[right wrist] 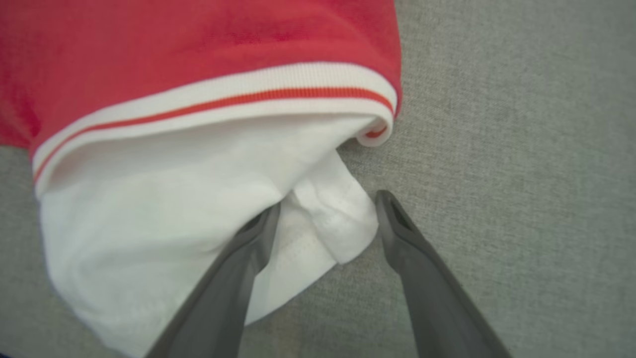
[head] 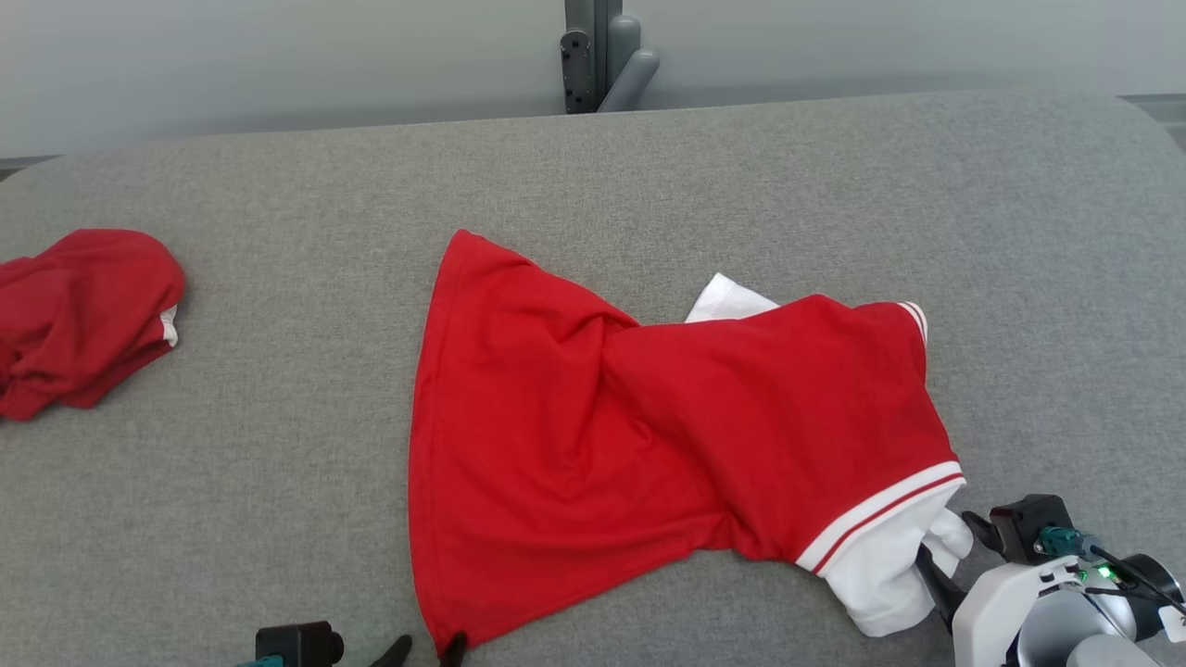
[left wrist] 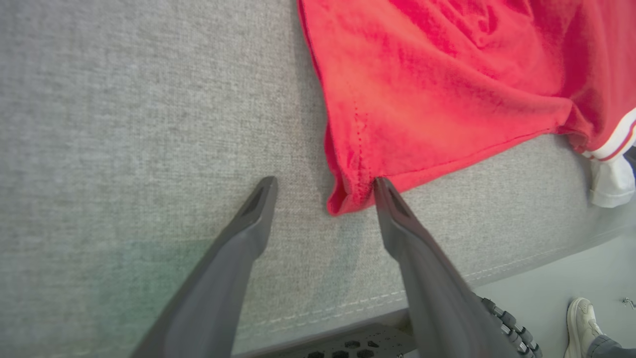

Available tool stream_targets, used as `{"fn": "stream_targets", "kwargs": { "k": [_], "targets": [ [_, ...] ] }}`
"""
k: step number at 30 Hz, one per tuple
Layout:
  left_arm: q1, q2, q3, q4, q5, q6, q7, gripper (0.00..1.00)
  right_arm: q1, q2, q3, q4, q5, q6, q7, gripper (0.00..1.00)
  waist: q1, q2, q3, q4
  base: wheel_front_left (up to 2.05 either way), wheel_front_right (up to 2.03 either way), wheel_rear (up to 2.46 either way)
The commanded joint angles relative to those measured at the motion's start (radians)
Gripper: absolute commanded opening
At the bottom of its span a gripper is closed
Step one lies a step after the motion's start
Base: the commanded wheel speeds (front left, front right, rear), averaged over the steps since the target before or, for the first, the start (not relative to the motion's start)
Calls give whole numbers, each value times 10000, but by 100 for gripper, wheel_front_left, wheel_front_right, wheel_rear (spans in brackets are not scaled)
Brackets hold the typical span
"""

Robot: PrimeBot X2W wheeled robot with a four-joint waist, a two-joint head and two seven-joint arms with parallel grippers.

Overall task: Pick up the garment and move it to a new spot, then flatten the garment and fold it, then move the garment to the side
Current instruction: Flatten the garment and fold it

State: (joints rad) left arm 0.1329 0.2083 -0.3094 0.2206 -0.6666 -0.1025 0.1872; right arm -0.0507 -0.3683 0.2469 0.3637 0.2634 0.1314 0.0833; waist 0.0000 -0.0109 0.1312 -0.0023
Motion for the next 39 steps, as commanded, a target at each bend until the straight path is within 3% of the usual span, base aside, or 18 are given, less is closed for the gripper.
{"fn": "stream_targets", "kwargs": {
  "k": [1,3,5,6,7,8,9,10,15,18,28,31,35,39],
  "targets": [
    [-89,-46,-65,201,-18,0,79,100,-101,-38,87,123,121,-14,-1,90,0,109,54,-10,0,0,0],
    [-178,-40,-169,316,-47,-53,142,100,-169,-38,162,199,164,-14,34,71,0,109,101,-17,0,0,0],
    [-275,-126,-238,381,-149,-101,82,100,-189,-26,263,275,260,-14,70,60,0,109,138,-28,0,0,0],
    [-349,-154,-422,428,-241,-152,111,100,-196,-35,378,350,387,-14,159,38,0,109,156,-44,0,0,0],
    [-376,-169,-508,434,-294,-191,114,85,-194,-57,440,371,459,-14,192,9,0,109,157,-55,0,0,0],
    [-392,-176,-574,421,-356,-215,84,47,-202,-92,494,379,513,-14,193,0,0,109,156,-72,0,0,0],
    [-390,-172,-628,396,-437,-236,38,27,-209,-104,463,406,565,-17,147,0,0,109,150,-95,0,0,0],
    [-372,-150,-681,405,-519,-240,56,0,-198,-125,440,443,627,-18,174,0,0,109,142,-118,0,0,0],
    [-182,237,-957,137,-786,-263,394,0,-144,-93,205,206,940,-24,255,0,0,109,103,-243,0,0,0],
    [-39,516,-912,-733,-1328,-288,503,0,-5,-25,-195,-644,1843,-14,318,0,0,109,108,-323,0,0,0],
    [394,2698,162,-6211,-2969,-296,1187,0,889,-878,-2783,-6086,5182,-12,1718,0,0,109,401,-577,0,0,0],
    [-153,3308,806,-7243,-3267,-295,1466,0,318,-858,-3933,-7187,5696,-12,2124,0,0,109,725,-614,0,0,0],
    [-1589,3959,1732,-7618,-3951,-294,1866,0,-1294,-685,-4995,-7689,6037,-12,3020,0,0,109,1519,-609,0,0,0],
    [-4283,4281,2478,-6694,-4604,-269,2160,0,-3797,-689,-4922,-7229,5478,-12,4227,0,0,109,2642,-489,0,0,0]
  ]
}}
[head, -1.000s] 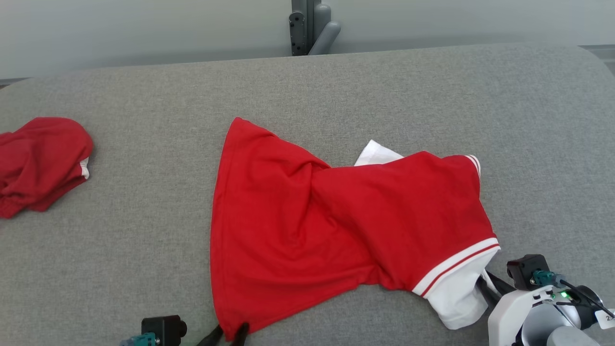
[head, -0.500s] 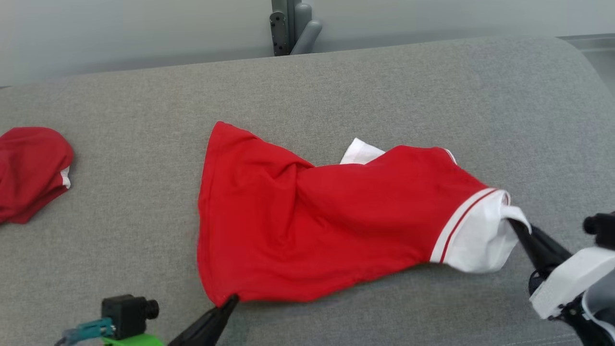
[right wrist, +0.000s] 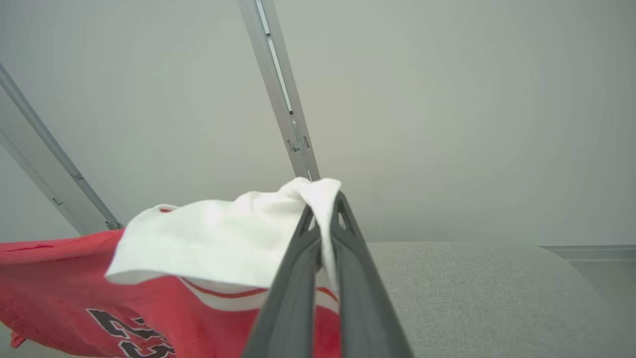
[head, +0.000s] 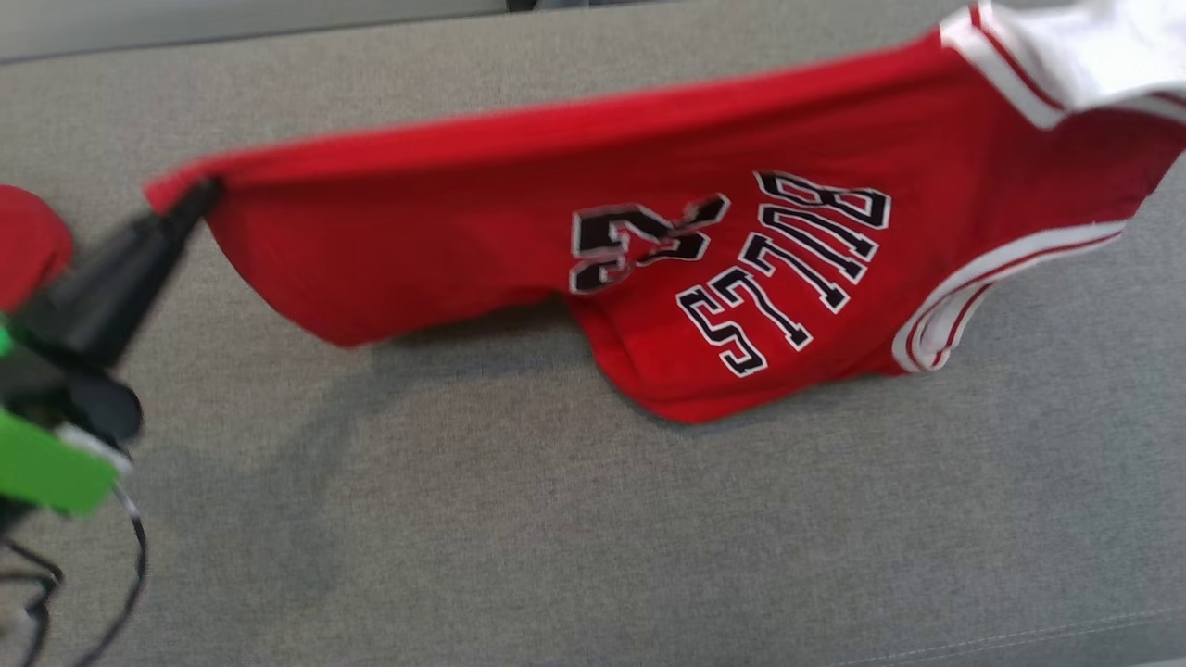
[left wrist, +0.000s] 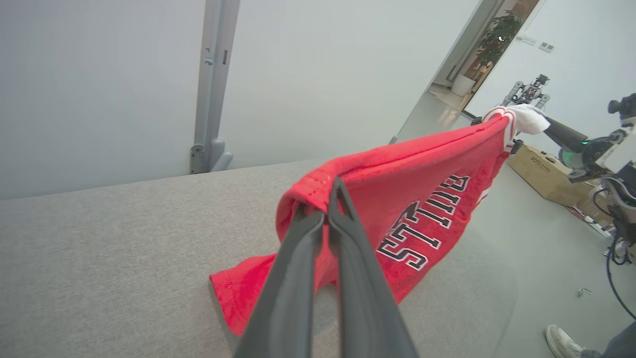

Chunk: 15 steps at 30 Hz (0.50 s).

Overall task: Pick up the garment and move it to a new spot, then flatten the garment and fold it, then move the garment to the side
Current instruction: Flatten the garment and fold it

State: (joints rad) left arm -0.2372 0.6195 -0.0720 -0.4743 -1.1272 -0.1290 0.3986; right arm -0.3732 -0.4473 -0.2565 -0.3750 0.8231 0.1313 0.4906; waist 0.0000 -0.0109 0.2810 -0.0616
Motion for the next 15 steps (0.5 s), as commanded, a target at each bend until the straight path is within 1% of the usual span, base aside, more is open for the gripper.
{"fn": "stream_targets", "kwargs": {
  "k": [1,3,5,8,10,12,15],
  "targets": [
    [-1376,224,111,623,60,7,158,0,-1314,208,234,405,-317,-12,432,0,0,109,1455,134,0,0,0],
    [-3090,144,-122,1555,274,45,334,0,-2899,368,546,1059,-985,-13,820,0,0,109,2054,236,0,0,0],
    [-4814,-68,-481,2584,579,44,477,0,-4525,774,797,1888,-1743,-12,981,0,0,109,2653,366,0,0,0],
    [-7366,-609,-1003,4305,1104,53,369,0,-7031,1594,1017,3294,-3118,-12,574,0,0,109,3485,547,0,0,0],
    [-8822,-1018,-1291,5506,1587,42,-8,0,-8549,2289,1030,4273,-4040,-10,-145,0,0,109,3878,615,0,0,0],
    [-10167,-1369,-1484,6649,2225,19,-759,0,-9948,2937,860,5240,-4891,-12,-1283,0,0,109,4121,661,0,0,0],
    [-12014,-1852,-1558,8107,3276,5,-2566,0,-11757,3495,556,6526,-5903,-12,-2981,0,0,109,4445,739,0,0,0]
  ]
}}
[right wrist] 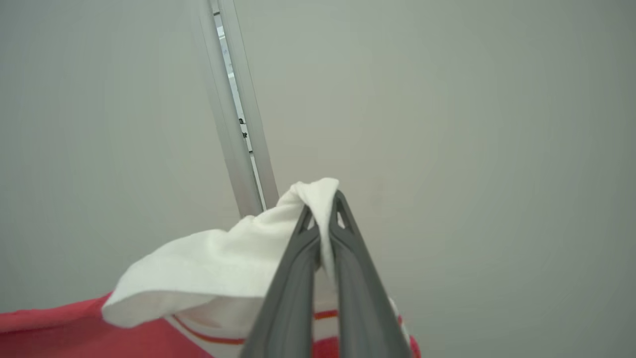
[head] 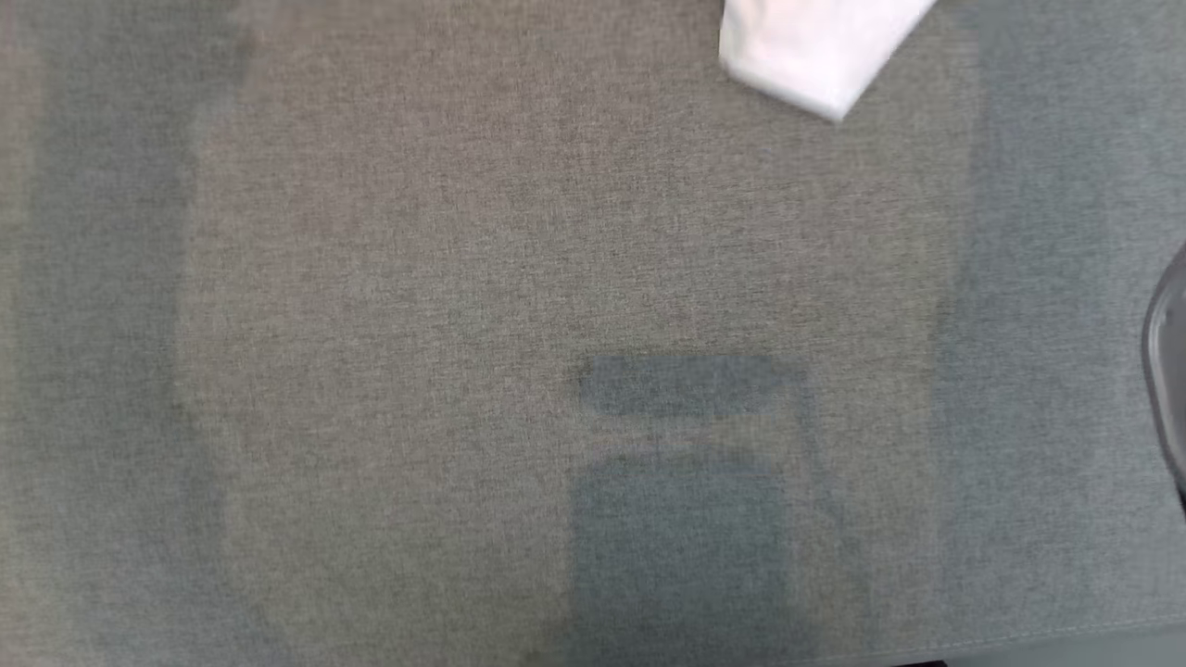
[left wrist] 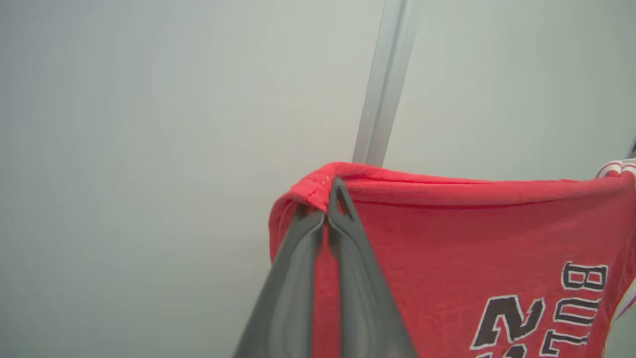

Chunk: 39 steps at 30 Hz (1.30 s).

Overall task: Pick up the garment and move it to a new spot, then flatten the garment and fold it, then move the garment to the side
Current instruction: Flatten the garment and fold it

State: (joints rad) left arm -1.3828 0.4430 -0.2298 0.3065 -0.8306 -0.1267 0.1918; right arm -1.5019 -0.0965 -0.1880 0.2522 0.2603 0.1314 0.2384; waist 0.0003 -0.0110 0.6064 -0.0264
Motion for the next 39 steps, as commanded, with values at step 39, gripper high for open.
{"fn": "stream_targets", "kwargs": {
  "k": [39],
  "targets": [
    [13337,-711,-2000,-744,1821,332,-4572,0,14721,-5011,4377,-1193,1258,-17,-4162,0,-3,110,-3636,234,0,0,0]
  ]
}}
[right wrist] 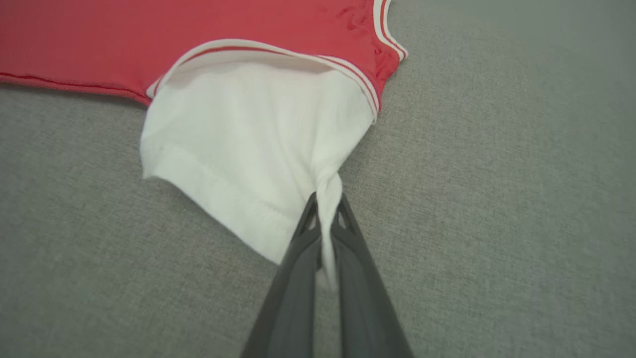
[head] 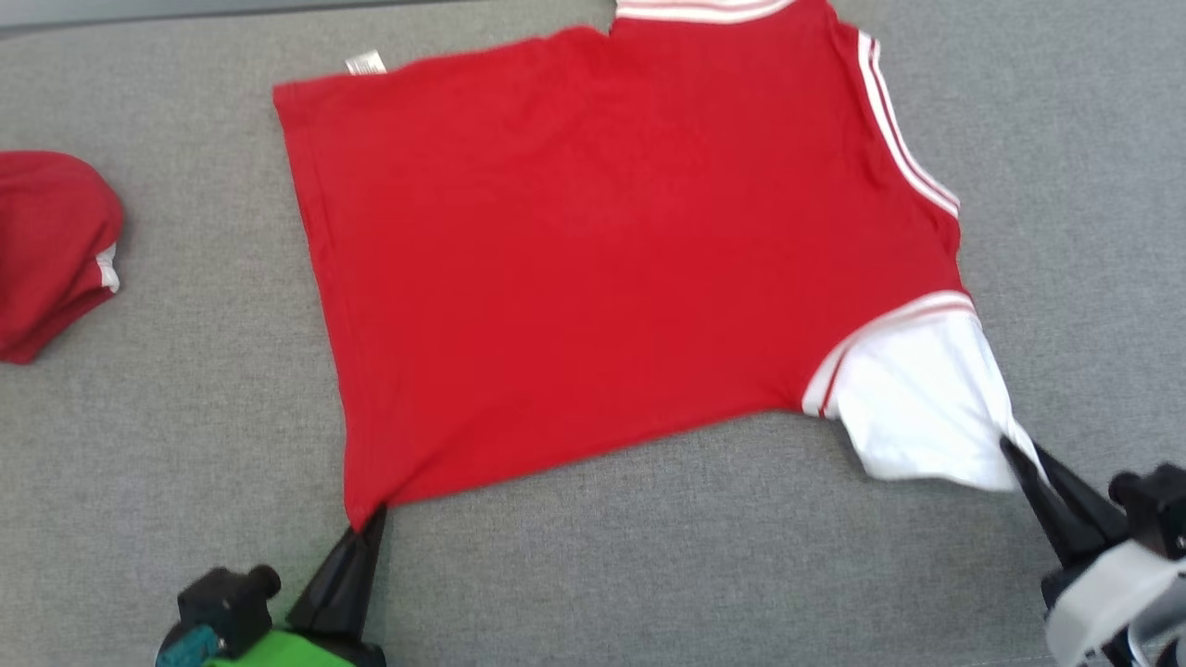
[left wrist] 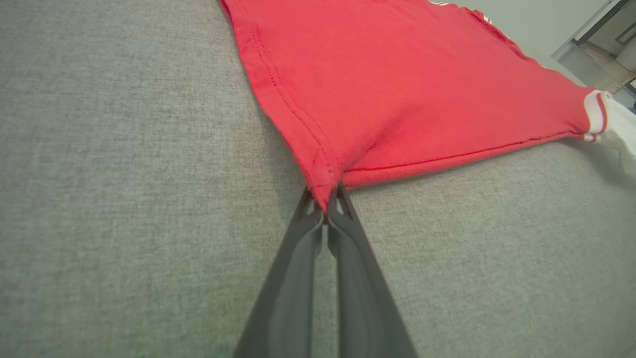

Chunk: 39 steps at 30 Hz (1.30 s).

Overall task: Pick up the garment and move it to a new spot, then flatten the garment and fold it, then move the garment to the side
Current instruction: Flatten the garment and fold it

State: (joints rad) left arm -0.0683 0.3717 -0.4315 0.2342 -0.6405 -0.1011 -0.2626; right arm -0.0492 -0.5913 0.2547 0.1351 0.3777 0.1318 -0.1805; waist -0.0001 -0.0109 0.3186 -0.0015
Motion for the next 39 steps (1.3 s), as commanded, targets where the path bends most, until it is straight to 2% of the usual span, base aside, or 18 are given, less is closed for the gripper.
{"fn": "stream_targets", "kwargs": {
  "k": [1,6,12,17,19,21,26,31,39],
  "targets": [
    [518,11,65,-185,-111,168,-28,0,642,-83,-187,-172,177,-21,91,0,1,109,-861,-28,0,0,0],
    [2270,98,57,-1184,-418,602,218,0,2572,15,-880,-966,569,-21,426,0,1,109,-1387,-175,0,0,0],
    [2887,198,-130,-2103,-705,886,1019,0,2694,-53,-912,-1445,823,-21,1119,0,1,109,-1616,-340,0,0,0],
    [2672,558,-153,-3185,-933,1196,2209,0,1875,-335,-397,-1940,1226,-18,2204,0,1,109,-1502,-322,0,0,0],
    [2383,666,-1,-3667,-1228,1159,2552,0,1380,-592,-130,-2157,1379,-19,2694,0,1,109,-1353,-289,0,0,0],
    [2134,1089,34,-3872,-1156,1110,3023,0,847,-832,149,-2309,1542,-18,3095,0,1,109,-1160,-224,0,0,0],
    [1093,1581,215,-4279,-1551,914,4131,0,-573,-1608,708,-2259,1932,-18,3914,0,1,109,-711,38,0,0,0],
    [11,1725,313,-4117,-2191,645,5124,0,-2044,-2156,1395,-1968,2164,-18,4425,0,1,109,-383,307,0,0,0],
    [-1545,1377,-14,-2952,-2767,395,6351,0,-4151,-2482,2462,-1281,2601,-18,4781,0,1,109,-140,691,0,0,0]
  ]
}}
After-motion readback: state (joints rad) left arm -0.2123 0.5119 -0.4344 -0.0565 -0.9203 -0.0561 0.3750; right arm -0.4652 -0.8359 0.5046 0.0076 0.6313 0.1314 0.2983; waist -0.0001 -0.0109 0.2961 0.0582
